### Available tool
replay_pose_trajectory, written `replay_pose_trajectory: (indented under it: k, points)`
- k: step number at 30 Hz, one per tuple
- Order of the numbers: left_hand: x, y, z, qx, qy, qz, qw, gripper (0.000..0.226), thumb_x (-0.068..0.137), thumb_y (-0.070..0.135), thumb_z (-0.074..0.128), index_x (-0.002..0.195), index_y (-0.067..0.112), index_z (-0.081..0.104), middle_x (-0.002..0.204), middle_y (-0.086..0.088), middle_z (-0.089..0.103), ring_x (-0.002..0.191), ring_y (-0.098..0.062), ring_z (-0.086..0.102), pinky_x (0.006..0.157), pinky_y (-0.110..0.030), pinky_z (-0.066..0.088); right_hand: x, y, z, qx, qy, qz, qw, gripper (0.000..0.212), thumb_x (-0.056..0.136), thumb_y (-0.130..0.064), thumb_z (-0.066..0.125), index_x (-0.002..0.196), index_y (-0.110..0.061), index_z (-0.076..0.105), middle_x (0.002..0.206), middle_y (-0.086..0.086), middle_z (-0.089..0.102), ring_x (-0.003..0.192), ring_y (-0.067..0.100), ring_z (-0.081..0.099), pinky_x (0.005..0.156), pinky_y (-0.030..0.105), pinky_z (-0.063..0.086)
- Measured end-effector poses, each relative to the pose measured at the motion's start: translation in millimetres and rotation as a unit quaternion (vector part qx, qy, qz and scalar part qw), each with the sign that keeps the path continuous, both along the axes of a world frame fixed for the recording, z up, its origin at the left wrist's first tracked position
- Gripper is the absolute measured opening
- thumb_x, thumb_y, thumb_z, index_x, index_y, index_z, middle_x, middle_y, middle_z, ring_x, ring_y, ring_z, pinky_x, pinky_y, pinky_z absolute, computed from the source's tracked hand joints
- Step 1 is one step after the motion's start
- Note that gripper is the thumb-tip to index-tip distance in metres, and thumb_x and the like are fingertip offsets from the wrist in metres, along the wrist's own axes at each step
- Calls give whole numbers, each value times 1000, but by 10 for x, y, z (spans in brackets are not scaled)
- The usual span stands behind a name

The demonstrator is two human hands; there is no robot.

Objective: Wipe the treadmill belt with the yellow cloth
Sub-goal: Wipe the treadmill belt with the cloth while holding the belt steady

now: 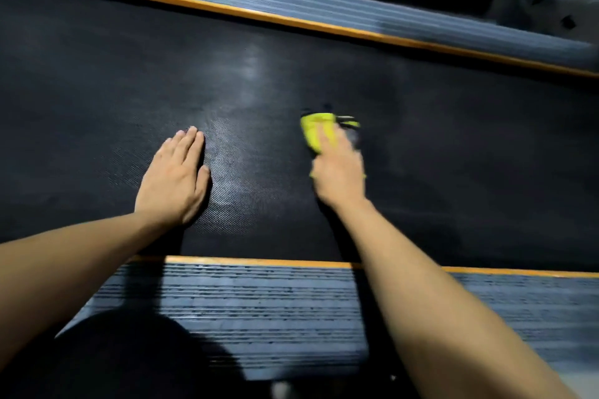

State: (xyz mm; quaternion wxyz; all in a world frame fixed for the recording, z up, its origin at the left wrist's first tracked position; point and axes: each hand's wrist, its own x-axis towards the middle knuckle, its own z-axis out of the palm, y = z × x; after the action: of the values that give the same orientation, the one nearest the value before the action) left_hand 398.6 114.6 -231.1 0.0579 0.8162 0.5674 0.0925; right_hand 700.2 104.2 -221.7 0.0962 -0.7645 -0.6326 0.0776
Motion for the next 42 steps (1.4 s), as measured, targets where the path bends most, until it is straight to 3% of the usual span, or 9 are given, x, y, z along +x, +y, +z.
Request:
replay_pose_trajectory:
  k: [4, 7, 10, 15, 25, 30, 35, 39, 42]
  points:
    - [28, -20, 40, -4, -10, 10, 1000, 65, 100, 34, 28, 155, -1, 30, 162, -22, 31, 151, -37, 27, 126, -45, 17, 772, -290, 121, -26, 18, -162, 986, 71, 94, -22, 51, 158, -23, 18, 162, 10, 19, 146, 31, 24, 112, 56, 29]
    - [43, -21, 44, -6, -17, 13, 1000, 63, 100, 31, 30, 154, -2, 31, 161, -22, 31, 150, -38, 28, 126, -47, 19, 347, -289, 74, -9, 37, -172, 984, 66, 93, -18, 47, 156, -22, 26, 160, 12, 23, 143, 35, 30, 107, 53, 37]
    - [25, -15, 50, -13, -19, 5, 1000, 62, 100, 28, 29, 153, -3, 31, 161, -24, 32, 149, -40, 29, 125, -48, 20, -698, -354, 63, -5, 93, -43, 995, 71, 81, -16, 47, 151, -18, 37, 153, 17, 36, 129, 40, 44, 100, 49, 43]
    - [-31, -5, 32, -28, -19, -1, 999, 61, 98, 23, 29, 152, -5, 32, 160, -25, 33, 147, -43, 31, 124, -49, 22, -1417, -526, 145, -29, 100, 179, 978, 72, 90, -12, 54, 155, -29, 29, 164, 3, 22, 151, 23, 19, 116, 56, 27]
    - [-16, -121, 138, -77, 6, -23, 997, 58, 105, 32, 29, 152, -1, 34, 160, -25, 32, 146, -47, 30, 120, -60, 19, 687, -902, 317, -122, 55, -158, 978, 67, 102, -25, 42, 159, -26, 8, 167, 12, 2, 150, 33, 16, 117, 52, 24]
    - [-258, -234, 373, -179, 81, -91, 976, 74, 100, 55, 44, 161, 23, 16, 171, -2, 9, 156, -29, 12, 122, -60, 14, -258, -1066, 276, -78, 95, -40, 992, 65, 97, -20, 48, 157, -21, 23, 165, 16, 13, 149, 35, 20, 118, 44, 29]
    - [-514, -393, 537, -251, 111, -18, 961, 99, 87, 63, 61, 162, 29, 6, 171, 9, -2, 157, -24, 6, 118, -64, 21, -1565, -958, 379, -160, 130, 122, 971, 74, 95, -32, 50, 159, -26, 13, 168, 6, -1, 154, 23, 1, 122, 54, 17]
    - [-550, -421, 602, -284, 117, -6, 952, 108, 84, 59, 70, 162, 27, 3, 171, 8, -5, 157, -25, 4, 120, -63, 21, -1447, -863, 346, -180, 121, 211, 953, 78, 93, -22, 53, 159, -30, 12, 168, 3, 0, 155, 21, 3, 121, 50, 23]
    - [-536, -405, 610, -291, 107, 1, 951, 109, 83, 58, 72, 162, 28, 4, 171, 9, -4, 157, -24, 3, 120, -63, 20, -1019, -915, 312, -150, 110, 156, 970, 77, 90, -19, 53, 157, -33, 19, 168, 2, 8, 152, 27, 19, 116, 46, 33]
